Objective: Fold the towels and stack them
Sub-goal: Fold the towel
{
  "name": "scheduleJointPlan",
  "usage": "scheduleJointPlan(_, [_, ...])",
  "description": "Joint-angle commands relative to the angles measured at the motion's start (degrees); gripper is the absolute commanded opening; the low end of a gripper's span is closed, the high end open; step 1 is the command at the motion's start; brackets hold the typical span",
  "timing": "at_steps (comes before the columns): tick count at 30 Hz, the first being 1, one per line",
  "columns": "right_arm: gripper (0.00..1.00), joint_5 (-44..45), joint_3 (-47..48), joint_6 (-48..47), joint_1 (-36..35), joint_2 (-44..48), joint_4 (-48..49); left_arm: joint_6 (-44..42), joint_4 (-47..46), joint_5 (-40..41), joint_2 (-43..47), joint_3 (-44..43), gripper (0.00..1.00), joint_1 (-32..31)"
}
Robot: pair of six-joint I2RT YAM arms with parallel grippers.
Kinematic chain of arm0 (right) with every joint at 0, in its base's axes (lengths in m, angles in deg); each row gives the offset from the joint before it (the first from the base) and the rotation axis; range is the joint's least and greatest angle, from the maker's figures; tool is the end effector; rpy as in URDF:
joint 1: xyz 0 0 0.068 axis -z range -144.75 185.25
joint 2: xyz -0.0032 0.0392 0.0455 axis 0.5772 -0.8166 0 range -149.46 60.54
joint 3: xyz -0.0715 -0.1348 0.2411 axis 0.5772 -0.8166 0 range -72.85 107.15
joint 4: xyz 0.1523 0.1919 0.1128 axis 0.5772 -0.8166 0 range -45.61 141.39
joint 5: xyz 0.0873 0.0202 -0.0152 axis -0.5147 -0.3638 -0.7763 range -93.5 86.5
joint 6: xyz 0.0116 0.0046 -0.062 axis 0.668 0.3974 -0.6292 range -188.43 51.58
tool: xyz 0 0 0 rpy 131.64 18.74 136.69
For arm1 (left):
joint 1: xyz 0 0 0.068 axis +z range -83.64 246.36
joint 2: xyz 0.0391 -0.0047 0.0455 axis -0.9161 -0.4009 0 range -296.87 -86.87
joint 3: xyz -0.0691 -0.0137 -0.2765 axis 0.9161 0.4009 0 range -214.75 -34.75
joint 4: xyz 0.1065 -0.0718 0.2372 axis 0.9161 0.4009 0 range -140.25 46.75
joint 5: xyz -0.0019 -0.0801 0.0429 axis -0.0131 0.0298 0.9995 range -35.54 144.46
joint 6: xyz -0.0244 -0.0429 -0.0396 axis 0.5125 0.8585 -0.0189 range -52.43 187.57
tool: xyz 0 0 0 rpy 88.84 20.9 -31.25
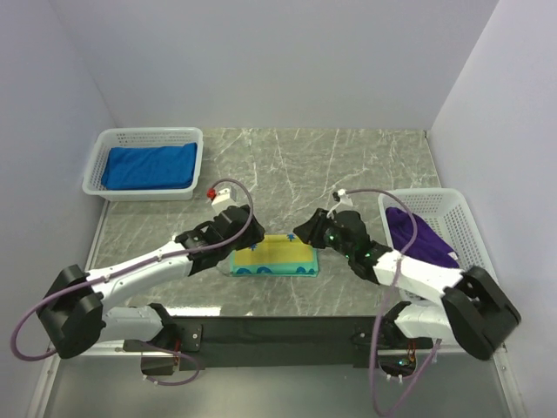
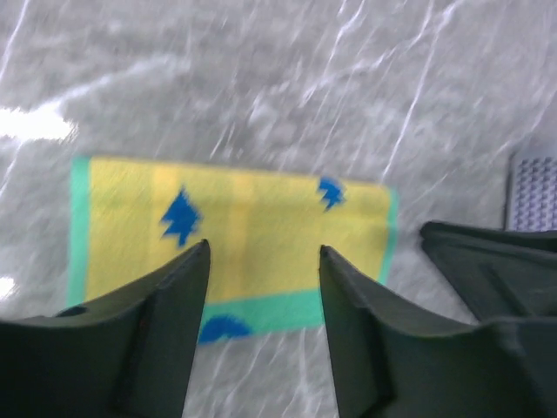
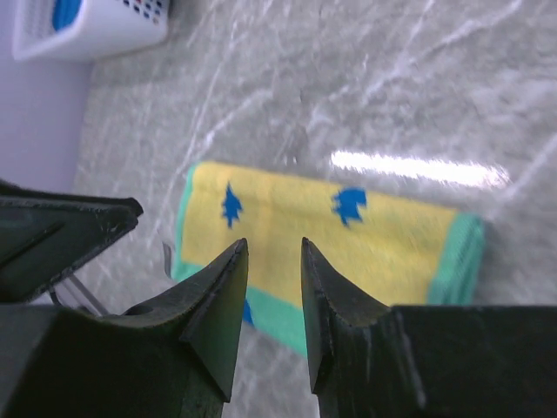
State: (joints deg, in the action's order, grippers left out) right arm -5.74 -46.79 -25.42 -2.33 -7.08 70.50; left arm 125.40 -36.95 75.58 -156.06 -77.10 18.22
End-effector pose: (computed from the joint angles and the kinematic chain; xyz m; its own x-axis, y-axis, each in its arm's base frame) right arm 0.2030 0.1586 0.1994 -0.6565 0.3547 -0.6657 -0.2602 0.7219 0.6412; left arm 0.1908 -0.1867 0.2344 -0.6616 -0.4447 -0.6038 -0.0920 0.8472 -0.5233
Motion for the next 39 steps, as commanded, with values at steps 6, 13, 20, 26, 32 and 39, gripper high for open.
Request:
scheduleJointPlan(6, [0.38,2.15,-4.17,8.23,1.19,-19.20,31.47,1.24,-23.39,4.28,-10.51,6.92,0.52,3.04])
scheduleJointPlan(13, [0.38,3.73,-10.76,12.71,4.79,-35.21,47.05,4.49,-34.03,0.41,-18.78,14.12,0.49,5.69])
scheduleJointPlan(20, [0.37,4.35,-14.38,13.16,9.46,-35.75,50.24,4.77,-36.33,0.85,-17.74,17.04,0.50,7.36])
scheduleJointPlan(26, [0.37,2.42,-8.41,4.12,9.28,-22.85,32.43,-0.42,-26.00,0.32,-11.68,8.87,0.64,7.01])
scheduleJointPlan(32, [0.42,5.49,3.89,-11.43,3.06,-8.86,-1.47,-1.48,-7.82,4.62,-1.93,0.87,0.90,7.18])
scheduleJointPlan(39, [0.51,10.94,21.20,-20.24,-11.97,-13.41,-21.65,-7.71,10.48,-2.22,9.41,-4.40,0.99,21.93])
